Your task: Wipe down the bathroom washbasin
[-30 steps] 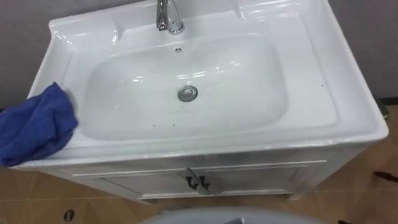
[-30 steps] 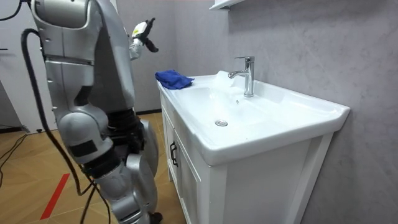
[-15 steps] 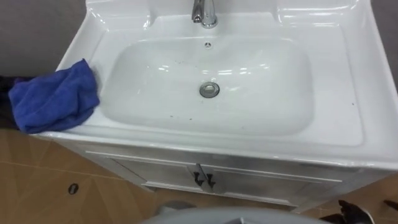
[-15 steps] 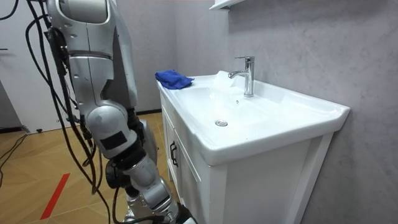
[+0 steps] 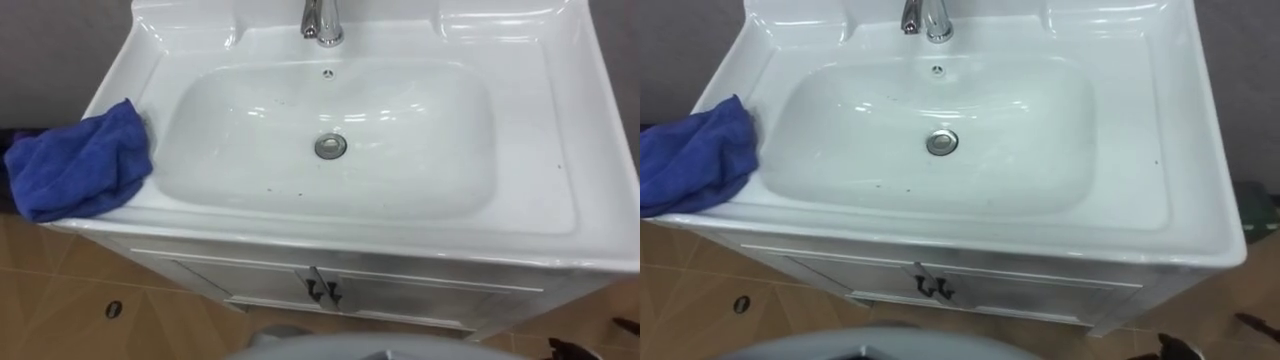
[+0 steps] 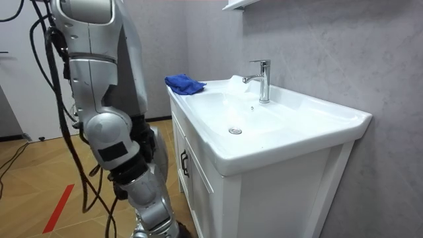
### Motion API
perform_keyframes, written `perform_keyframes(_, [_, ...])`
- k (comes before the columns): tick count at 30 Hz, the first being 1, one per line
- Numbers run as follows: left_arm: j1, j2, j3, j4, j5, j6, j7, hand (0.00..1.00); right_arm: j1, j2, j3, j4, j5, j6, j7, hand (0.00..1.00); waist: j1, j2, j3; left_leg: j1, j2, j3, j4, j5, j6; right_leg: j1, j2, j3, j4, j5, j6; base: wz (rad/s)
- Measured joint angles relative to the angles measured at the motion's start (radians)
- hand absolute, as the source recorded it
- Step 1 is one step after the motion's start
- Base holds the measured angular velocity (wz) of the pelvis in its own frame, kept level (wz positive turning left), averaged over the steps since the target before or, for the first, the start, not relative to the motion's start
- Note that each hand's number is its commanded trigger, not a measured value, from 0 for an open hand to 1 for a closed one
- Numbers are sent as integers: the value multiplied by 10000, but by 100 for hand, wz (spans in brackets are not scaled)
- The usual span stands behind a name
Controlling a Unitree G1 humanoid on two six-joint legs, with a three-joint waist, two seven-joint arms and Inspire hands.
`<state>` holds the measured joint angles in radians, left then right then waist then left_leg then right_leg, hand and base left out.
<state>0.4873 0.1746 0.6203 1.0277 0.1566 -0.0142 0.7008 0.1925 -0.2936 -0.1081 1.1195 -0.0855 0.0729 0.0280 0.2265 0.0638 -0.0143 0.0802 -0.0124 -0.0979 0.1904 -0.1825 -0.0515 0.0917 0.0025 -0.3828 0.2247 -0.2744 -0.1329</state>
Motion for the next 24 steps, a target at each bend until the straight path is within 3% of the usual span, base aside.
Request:
perform_keyframes(6, [-298,-243,-984,1977,-879,3,-1646,0,-168,433,81,529,314,-150,159,0,-287,-436,70,311,8,379,7,-8,11,332,21,215,-193,6,48,-9])
perform_keyframes(9, [-584,-260,-1608,2425,-870,154,-2546,0,-144,454,101,697,527,-182,185,0,-480,-432,79,359,18,666,21,-27,43,343,20,318,-208,31,93,-4])
perform_keyframes(14, [-1120,-319,-2565,2327,-871,452,-3983,0,-196,573,139,824,392,-191,159,0,-979,-401,101,422,159,1664,-31,-43,71,266,53,689,-208,71,130,-19])
perform_keyframes(16, [-1388,-324,-2823,2079,-854,581,-4419,0,-189,629,168,837,388,-192,152,0,-1172,-412,110,438,160,1780,-38,-49,81,224,62,829,-201,80,135,-27])
perform_keyframes(19, [-2173,-313,-3030,1520,-570,572,-4846,0,-240,712,69,826,380,-293,74,0,-1651,-479,192,484,162,1826,-91,-80,131,214,68,909,-191,97,149,-10])
perform_keyframes(24, [-2724,-337,-3542,1116,-571,559,-5394,0,-326,874,76,825,375,-399,87,0,-1913,-564,178,691,204,2127,-300,-128,203,201,155,1374,-208,139,199,-28])
